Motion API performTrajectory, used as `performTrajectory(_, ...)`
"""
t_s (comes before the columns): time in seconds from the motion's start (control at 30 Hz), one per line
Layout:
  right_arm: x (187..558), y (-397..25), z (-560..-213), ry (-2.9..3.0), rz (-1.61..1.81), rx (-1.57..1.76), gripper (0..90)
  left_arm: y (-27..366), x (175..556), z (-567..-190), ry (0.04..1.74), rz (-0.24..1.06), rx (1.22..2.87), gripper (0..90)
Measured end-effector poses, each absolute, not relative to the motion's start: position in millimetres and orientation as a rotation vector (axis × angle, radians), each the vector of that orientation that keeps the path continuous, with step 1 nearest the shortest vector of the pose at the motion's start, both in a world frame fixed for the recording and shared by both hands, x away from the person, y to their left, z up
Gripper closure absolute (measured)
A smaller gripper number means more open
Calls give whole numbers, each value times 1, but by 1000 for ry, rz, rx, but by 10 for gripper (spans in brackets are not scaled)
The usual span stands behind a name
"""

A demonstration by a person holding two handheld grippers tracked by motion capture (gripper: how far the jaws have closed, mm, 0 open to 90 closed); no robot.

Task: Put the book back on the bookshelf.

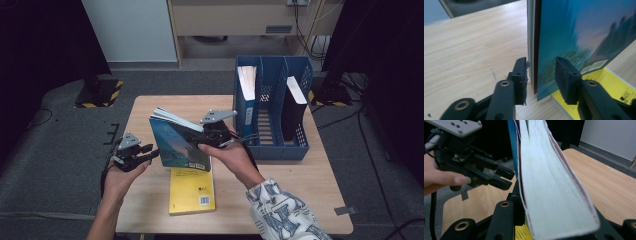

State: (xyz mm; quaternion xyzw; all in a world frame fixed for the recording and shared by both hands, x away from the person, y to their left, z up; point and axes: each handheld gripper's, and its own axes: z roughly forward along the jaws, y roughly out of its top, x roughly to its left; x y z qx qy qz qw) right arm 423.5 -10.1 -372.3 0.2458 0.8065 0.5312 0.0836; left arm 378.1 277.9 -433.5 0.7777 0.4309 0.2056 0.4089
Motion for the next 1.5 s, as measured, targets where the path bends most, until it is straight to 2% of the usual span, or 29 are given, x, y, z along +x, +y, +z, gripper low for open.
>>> performTrajectory(0.13, 423, -10, -372, 2409, 1591, 729, 645, 276, 376, -448, 1111, 524, 1988, 479)
performTrajectory(0.23, 423, -9, -372, 2410, 1593, 728, 627, 274, 374, -460, 1132, 509, 2004, 429)
performTrajectory(0.43, 422, -8, -371, 2418, 1599, 718, 605, 278, 374, -480, 1208, 530, 2017, 229)
performTrajectory(0.63, 421, -5, -367, 2419, 1624, 698, 571, 284, 374, -496, 1244, 531, 2045, 128)
performTrajectory(0.87, 420, -4, -366, 2419, 1637, 689, 578, 292, 372, -502, 1228, 520, 2068, 62)
performTrajectory(1.2, 421, -2, -365, 2420, 1625, 695, 643, 293, 373, -507, 1234, 499, 2103, 60)
performTrajectory(1.5, 424, -1, -366, 2411, 1634, 707, 649, 293, 373, -508, 1231, 493, 2115, 60)
